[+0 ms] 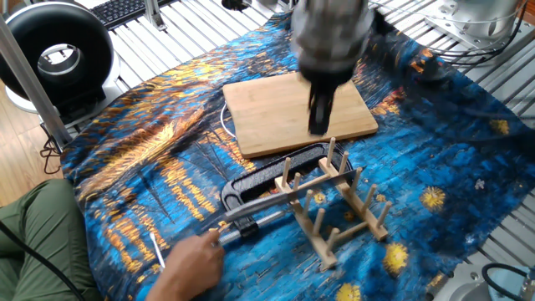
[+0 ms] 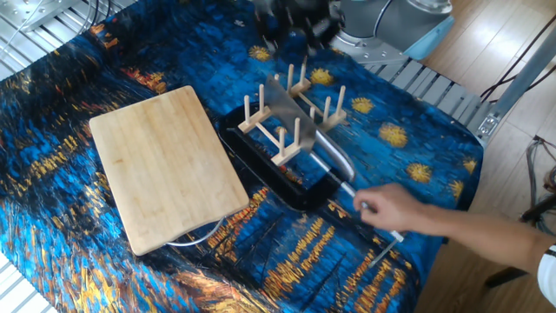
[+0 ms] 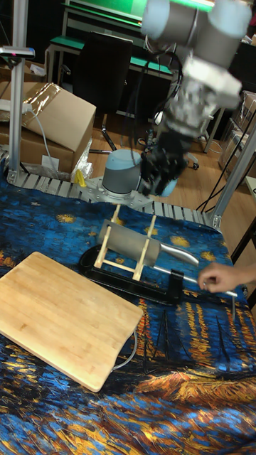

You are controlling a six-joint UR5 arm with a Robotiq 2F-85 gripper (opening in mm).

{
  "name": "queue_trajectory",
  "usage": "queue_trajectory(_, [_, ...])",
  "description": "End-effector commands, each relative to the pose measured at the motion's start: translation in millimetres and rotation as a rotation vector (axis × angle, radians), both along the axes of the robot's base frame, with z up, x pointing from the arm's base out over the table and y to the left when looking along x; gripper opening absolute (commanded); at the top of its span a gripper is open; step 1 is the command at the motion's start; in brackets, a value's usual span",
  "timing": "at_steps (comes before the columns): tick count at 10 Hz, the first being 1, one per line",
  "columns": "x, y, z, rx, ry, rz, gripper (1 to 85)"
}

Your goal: Put the knife on the knife rack

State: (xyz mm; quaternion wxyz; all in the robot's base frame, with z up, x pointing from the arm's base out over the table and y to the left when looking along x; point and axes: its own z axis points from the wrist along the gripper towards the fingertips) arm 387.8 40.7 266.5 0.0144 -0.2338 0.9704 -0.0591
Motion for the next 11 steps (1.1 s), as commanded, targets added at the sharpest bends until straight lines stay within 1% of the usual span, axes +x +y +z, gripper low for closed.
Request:
queue_trajectory(1, [14.1, -34, 26.8, 0.026, -0.086, -0.325, 38.0])
queue_trajectory(2, [22.4, -34, 17.7, 0.05, -0.094, -0.406, 34.7])
queue_trajectory(3, [35.5, -30, 3.9, 0.085, -0.098, -0.446, 32.7])
queue_trajectory(4, [33.9, -33, 3.9, 0.073, -0.095, -0.452, 26.3])
queue_trajectory(5, [33.6, -32, 3.8, 0.076, -0.093, -0.456, 21.0])
queue_trajectory(7, [37.5, -31, 4.2, 0.082, -0.106, -0.447, 21.0])
queue_trajectory(9, [46.9, -28, 5.4, 0.099, -0.137, -0.408, 23.0])
queue_trajectory(11, [53.9, -27, 6.6, 0.104, -0.162, -0.386, 23.0])
